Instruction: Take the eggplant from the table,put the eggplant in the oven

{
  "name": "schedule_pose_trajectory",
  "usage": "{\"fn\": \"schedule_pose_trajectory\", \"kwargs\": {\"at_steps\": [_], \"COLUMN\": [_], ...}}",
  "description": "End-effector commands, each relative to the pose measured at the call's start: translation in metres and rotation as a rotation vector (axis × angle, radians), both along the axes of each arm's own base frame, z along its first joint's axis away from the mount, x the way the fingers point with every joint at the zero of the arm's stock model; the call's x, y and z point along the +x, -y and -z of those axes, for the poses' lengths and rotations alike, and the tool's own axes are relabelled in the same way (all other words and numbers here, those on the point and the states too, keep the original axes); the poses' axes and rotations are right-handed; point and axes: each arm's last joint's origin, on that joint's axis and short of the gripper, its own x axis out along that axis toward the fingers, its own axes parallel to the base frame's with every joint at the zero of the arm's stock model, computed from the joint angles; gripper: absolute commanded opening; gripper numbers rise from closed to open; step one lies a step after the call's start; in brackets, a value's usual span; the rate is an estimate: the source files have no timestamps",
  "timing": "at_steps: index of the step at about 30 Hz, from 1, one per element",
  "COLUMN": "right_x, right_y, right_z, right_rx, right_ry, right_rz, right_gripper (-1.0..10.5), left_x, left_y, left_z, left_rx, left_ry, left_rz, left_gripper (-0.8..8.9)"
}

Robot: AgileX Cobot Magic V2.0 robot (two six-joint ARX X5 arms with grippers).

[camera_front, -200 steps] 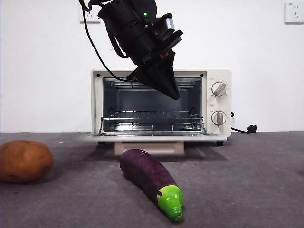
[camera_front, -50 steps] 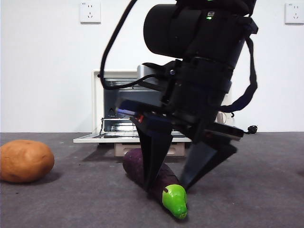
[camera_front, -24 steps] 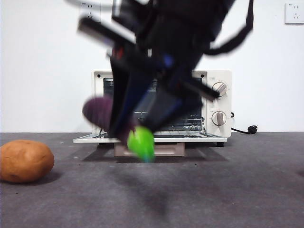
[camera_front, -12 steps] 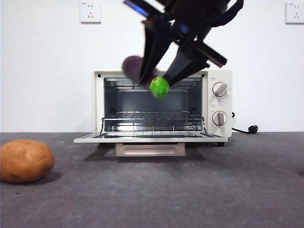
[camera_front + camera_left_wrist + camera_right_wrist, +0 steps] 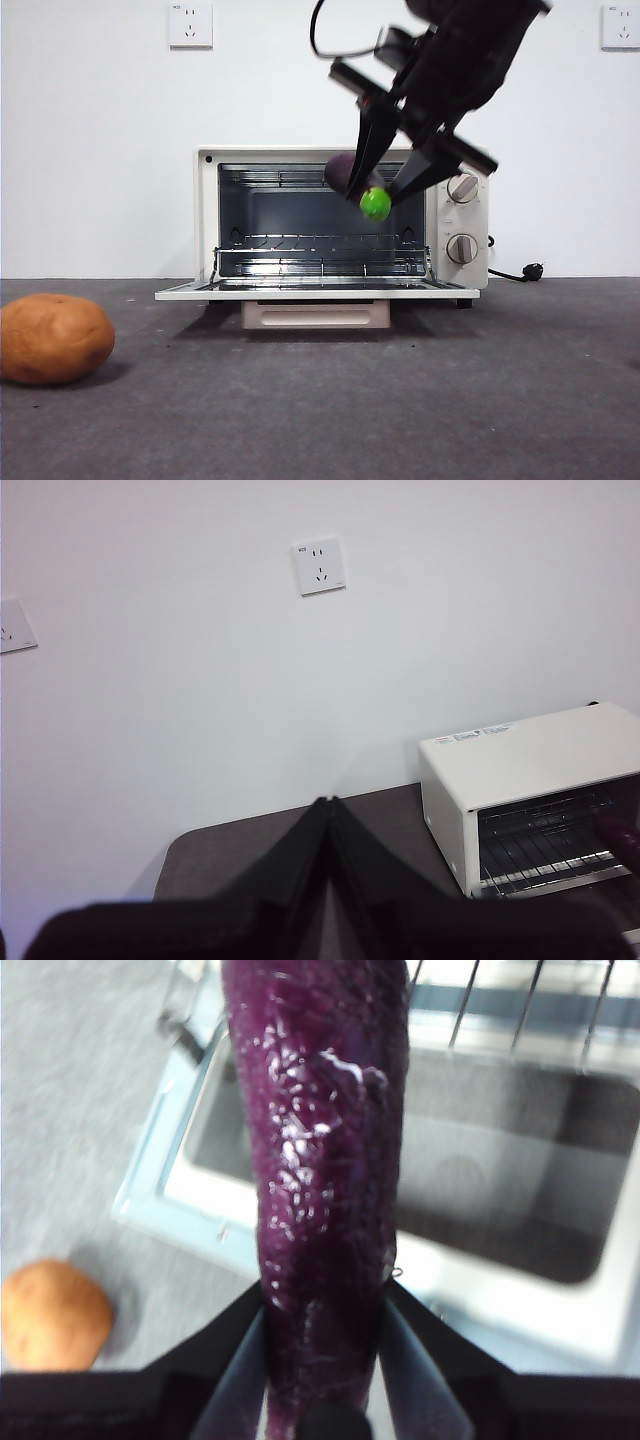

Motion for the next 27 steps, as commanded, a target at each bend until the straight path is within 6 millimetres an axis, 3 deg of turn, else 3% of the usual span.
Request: {"fn": "schedule_pose_trajectory", "kwargs": {"at_steps": [1, 12, 20, 27], "right_x": [0.018, 0.073, 0.101, 0.111], "right_y": [-0.006, -0.03, -0.025, -0.018], "right_z": [0.004, 0.012, 0.022, 0.024], "right_rx": [0.008, 0.015, 0.032, 0.018], "right_ry": [-0.011, -0.004, 0.003, 0.058], "right_rz": [-0.009, 0.007, 0.092, 0.175], "right_gripper": [-0.1, -0.1, -0.1, -0.1], "left_x": [-0.002, -0.002, -0.002, -0.002], "left_y": [-0.001, 0.0, 0.0, 0.0], "left_z": [0.0, 0.0, 0.0, 0.0], "left_rx": [0.002, 0.001, 0.001, 0.001], "left_ry": [0.008, 0.006, 0.006, 0.006], "left_rz": [-0.003, 0.04, 0.046, 0.047], "left_gripper": [-0.06, -0.06, -0.06, -0.06]}}
